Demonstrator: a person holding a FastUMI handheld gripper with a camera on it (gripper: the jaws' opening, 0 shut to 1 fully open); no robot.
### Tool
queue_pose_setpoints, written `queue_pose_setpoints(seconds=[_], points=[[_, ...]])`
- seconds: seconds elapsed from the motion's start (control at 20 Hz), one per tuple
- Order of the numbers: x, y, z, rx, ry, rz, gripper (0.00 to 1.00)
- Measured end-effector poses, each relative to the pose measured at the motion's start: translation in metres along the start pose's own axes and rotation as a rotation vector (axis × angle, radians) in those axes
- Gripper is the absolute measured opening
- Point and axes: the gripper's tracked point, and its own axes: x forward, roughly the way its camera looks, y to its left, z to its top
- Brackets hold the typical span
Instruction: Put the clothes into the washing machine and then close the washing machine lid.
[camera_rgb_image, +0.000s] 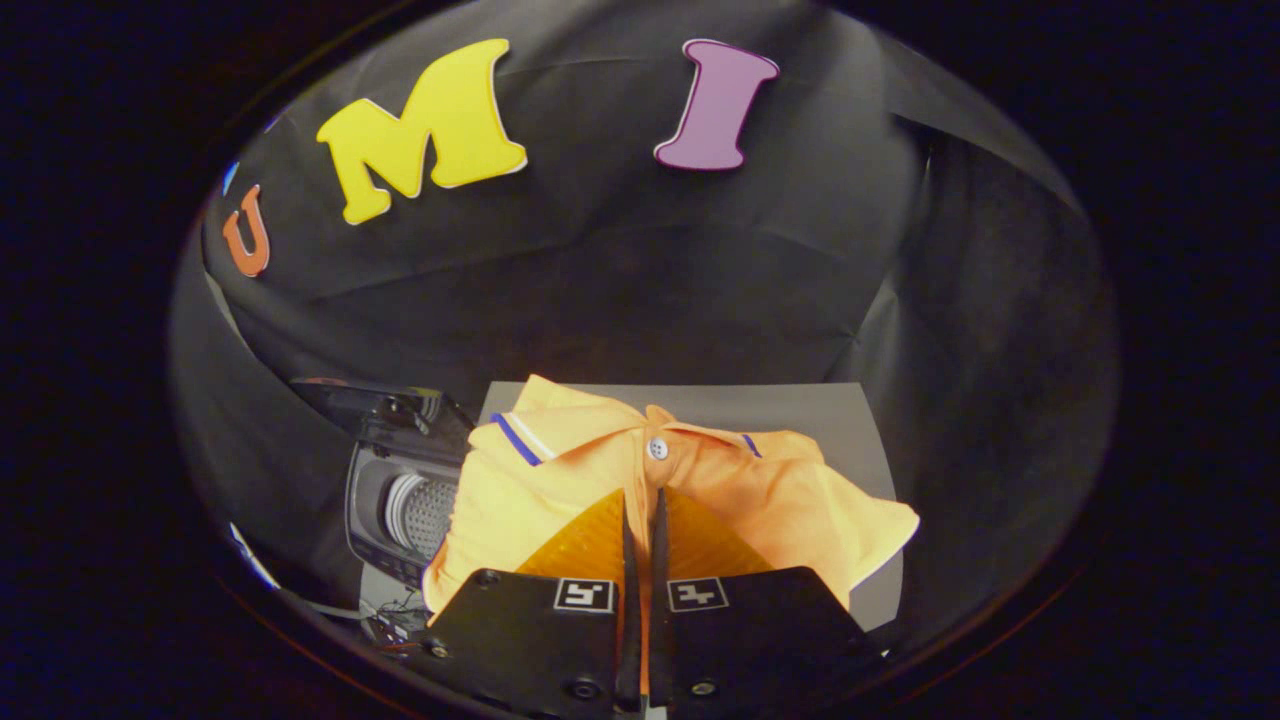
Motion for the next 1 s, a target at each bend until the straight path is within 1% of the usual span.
queue_pose_setpoints(seconds=[0.25, 0.5, 1.0], points=[[-0.023, 0.048, 0.018, -0.028, -0.035, 0.056, 0.07], [-0.036, 0.091, 0.023, -0.067, -0.055, 0.085, 0.07], [-0.037, 0.185, 0.023, -0.152, -0.052, 0.156, 0.07]])
